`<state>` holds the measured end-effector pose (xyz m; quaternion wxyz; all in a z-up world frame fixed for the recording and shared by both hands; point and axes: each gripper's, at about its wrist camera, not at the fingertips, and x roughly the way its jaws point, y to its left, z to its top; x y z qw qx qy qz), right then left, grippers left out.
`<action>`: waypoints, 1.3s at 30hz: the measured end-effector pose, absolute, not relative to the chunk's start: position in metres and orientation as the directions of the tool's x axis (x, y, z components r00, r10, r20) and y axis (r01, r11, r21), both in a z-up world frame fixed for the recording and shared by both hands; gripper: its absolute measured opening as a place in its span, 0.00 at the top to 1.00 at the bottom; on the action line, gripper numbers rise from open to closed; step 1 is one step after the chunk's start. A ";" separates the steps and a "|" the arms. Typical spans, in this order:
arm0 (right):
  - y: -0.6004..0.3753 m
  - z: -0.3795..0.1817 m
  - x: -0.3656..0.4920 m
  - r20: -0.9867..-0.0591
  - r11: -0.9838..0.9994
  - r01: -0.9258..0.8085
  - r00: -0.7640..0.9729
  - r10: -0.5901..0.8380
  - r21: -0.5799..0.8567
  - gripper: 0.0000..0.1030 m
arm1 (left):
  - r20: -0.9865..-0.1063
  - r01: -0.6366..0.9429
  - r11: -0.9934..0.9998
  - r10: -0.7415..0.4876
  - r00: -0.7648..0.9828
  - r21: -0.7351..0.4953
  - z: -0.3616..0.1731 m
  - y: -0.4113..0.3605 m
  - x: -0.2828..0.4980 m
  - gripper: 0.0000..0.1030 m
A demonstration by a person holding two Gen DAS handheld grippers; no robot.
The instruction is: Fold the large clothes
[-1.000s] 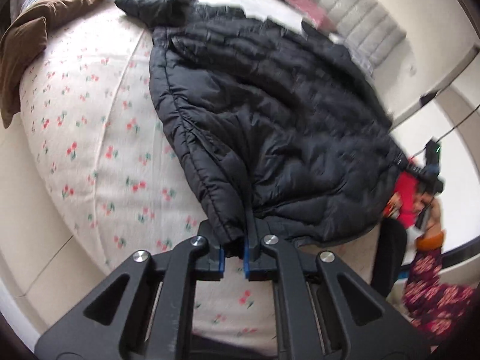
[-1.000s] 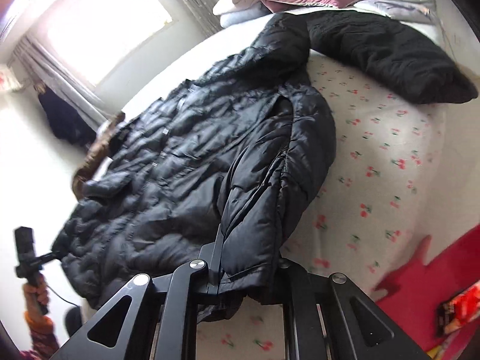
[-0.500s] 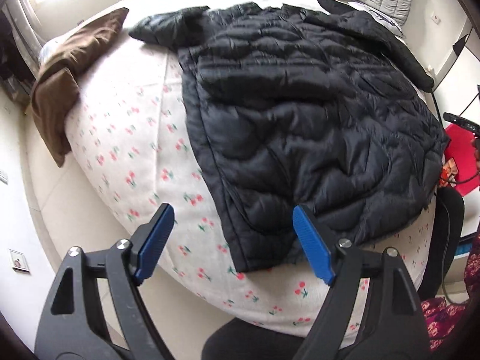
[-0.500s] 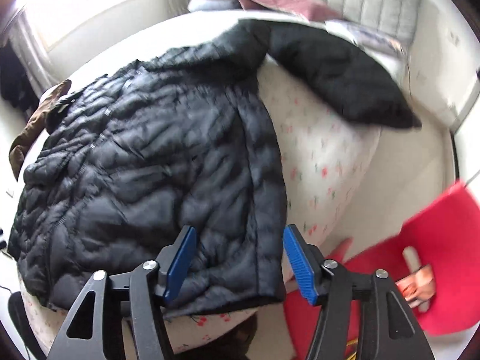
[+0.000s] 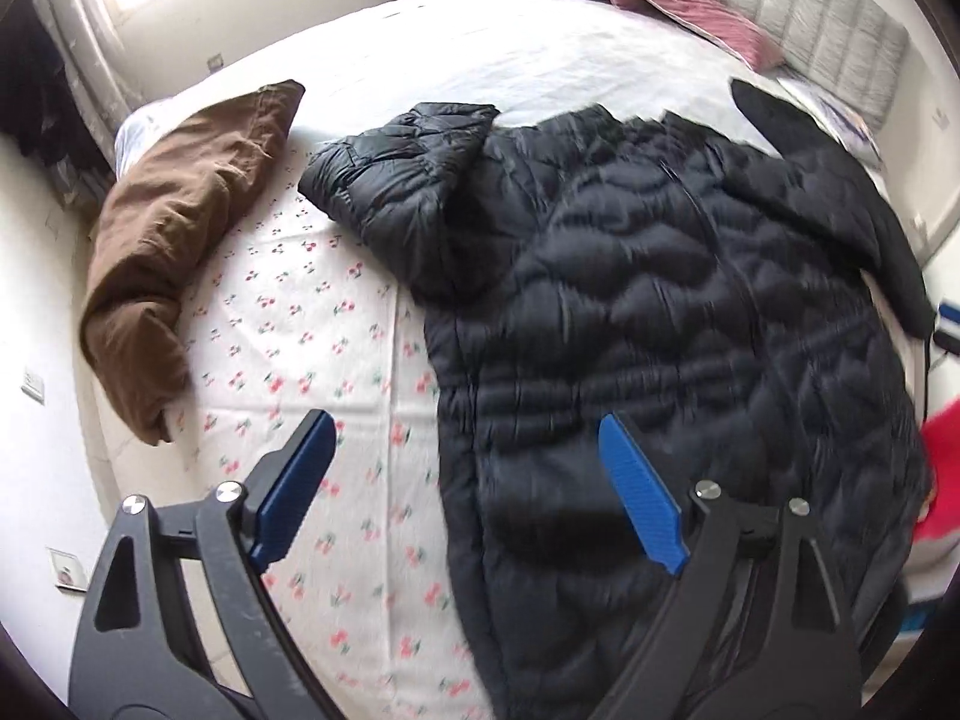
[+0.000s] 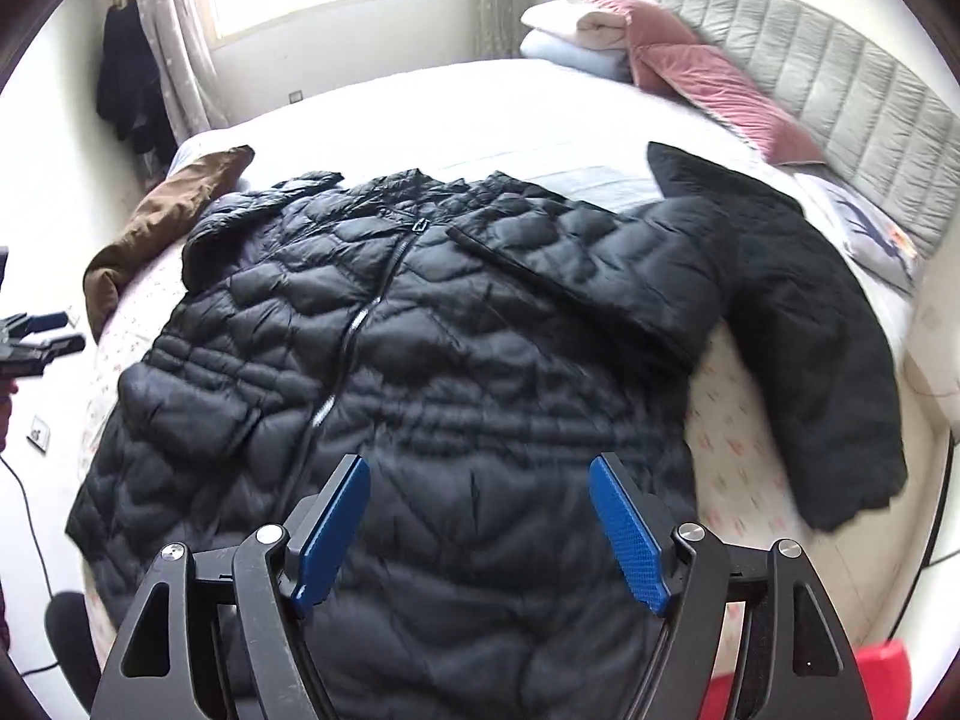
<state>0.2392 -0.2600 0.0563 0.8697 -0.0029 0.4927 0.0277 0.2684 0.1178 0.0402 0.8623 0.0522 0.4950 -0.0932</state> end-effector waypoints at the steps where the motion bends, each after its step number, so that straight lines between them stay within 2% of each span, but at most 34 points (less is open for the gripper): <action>1: -0.259 0.054 0.251 -0.862 0.998 -0.050 0.505 0.046 0.024 0.26 | -0.866 0.199 0.979 -0.130 0.483 -0.036 0.037 0.117 0.280 0.13; 6: -0.251 0.020 0.335 -0.889 0.999 -0.032 0.457 0.019 0.005 0.26 | -0.843 0.188 0.969 -0.233 0.485 -0.159 0.009 0.089 0.321 0.13; 9: -0.243 -0.007 0.377 -0.898 0.998 -0.037 0.439 -0.028 -0.049 0.26 | -0.812 0.199 0.960 -0.272 0.517 -0.195 -0.021 0.067 0.332 0.13; 13: -0.231 -0.046 0.430 -0.882 0.986 -0.034 0.453 -0.131 -0.164 0.26 | -0.820 0.187 0.957 -0.286 0.495 -0.221 -0.068 0.049 0.334 0.13; 17: -0.229 -0.071 0.469 -0.831 0.958 0.008 0.495 -0.253 -0.287 0.29 | -0.816 0.213 0.971 -0.212 0.538 -0.112 -0.076 0.034 0.325 0.13; 18: -0.228 -0.077 0.477 -0.809 0.939 0.012 0.503 -0.304 -0.345 0.33 | -0.810 0.221 0.971 -0.198 0.551 -0.087 -0.075 0.030 0.321 0.13; 19: -0.228 -0.085 0.486 -0.782 0.912 0.015 0.510 -0.359 -0.409 0.46 | -0.807 0.230 0.971 -0.191 0.559 -0.070 -0.075 0.028 0.319 0.13; 20: -0.230 -0.088 0.490 -0.766 0.898 0.018 0.513 -0.386 -0.441 0.71 | -0.806 0.245 0.968 -0.182 0.563 -0.048 -0.077 0.027 0.318 0.13; 21: -0.233 -0.088 0.492 -0.756 0.888 0.024 0.515 -0.405 -0.459 0.82 | -0.808 0.253 0.967 -0.171 0.564 -0.028 -0.078 0.026 0.317 0.13; 23: -0.248 -0.074 0.488 -0.737 0.888 0.071 0.531 -0.419 -0.454 0.91 | -0.812 0.260 0.966 -0.159 0.562 -0.009 -0.079 0.025 0.317 0.13; 28: -0.321 0.002 0.453 -0.657 0.868 0.249 0.574 -0.489 -0.429 0.93 | -0.820 0.259 0.966 -0.156 0.551 -0.010 -0.079 0.023 0.317 0.13; 32: -0.402 0.048 0.417 -0.626 0.813 0.401 0.520 -0.581 -0.421 0.92 | -0.831 0.273 0.962 -0.148 0.536 0.005 -0.078 0.021 0.319 0.13; 39: -0.505 0.061 0.359 -0.617 0.683 0.557 0.344 -0.708 -0.473 0.92 | -0.860 0.282 0.960 -0.141 0.491 0.004 -0.061 0.035 0.335 0.13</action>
